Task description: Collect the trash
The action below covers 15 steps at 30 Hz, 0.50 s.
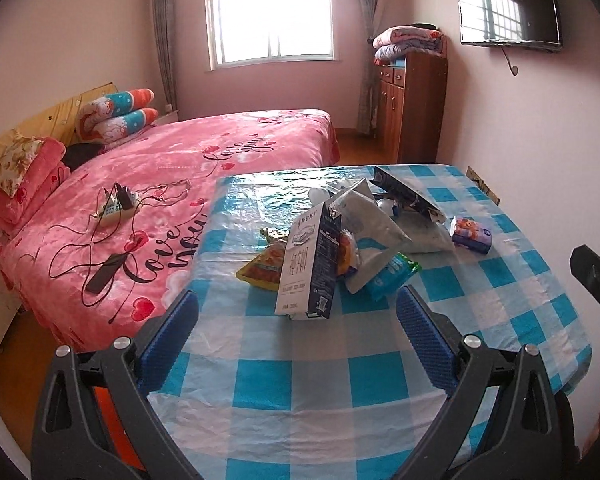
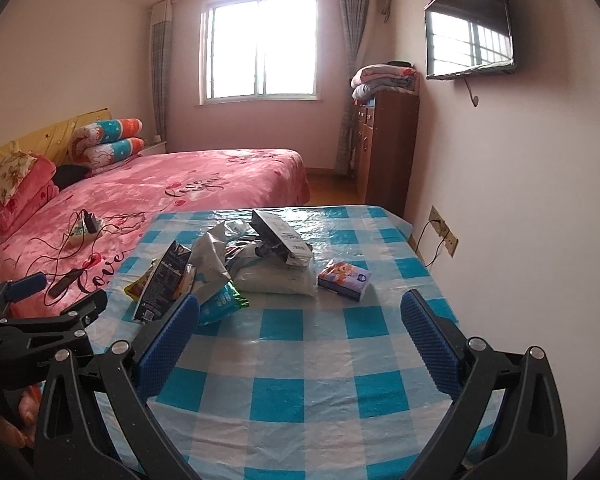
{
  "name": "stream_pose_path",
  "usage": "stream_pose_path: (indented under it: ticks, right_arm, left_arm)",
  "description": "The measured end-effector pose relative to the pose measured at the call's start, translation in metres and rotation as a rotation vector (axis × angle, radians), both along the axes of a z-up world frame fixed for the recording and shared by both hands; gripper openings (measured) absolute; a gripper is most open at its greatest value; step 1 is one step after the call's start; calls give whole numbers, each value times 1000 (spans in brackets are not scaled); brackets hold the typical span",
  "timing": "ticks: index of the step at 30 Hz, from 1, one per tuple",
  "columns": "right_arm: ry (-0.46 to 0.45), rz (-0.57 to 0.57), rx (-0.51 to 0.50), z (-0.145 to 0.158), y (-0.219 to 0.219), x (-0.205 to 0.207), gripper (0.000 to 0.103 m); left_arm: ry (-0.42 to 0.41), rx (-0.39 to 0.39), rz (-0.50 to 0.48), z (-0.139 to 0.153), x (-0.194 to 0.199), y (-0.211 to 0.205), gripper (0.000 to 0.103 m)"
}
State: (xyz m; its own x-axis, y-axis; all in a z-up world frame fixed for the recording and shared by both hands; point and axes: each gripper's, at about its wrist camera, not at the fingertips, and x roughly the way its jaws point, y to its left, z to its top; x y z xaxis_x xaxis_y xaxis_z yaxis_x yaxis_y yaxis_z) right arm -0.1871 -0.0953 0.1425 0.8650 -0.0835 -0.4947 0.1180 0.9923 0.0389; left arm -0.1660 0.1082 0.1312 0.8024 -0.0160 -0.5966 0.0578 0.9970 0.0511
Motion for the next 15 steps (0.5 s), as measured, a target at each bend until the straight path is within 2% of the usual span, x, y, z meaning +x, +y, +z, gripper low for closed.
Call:
stream_pose_path:
  ticks: [11, 15]
  right_arm:
    - [-22, 20, -44, 2, 1, -10, 99]
    - [-5, 27, -49, -3, -2, -6, 99]
  left_arm:
    - [20, 10, 1, -4, -1, 0, 99]
    - [34, 9, 6, -8, 3, 1, 99]
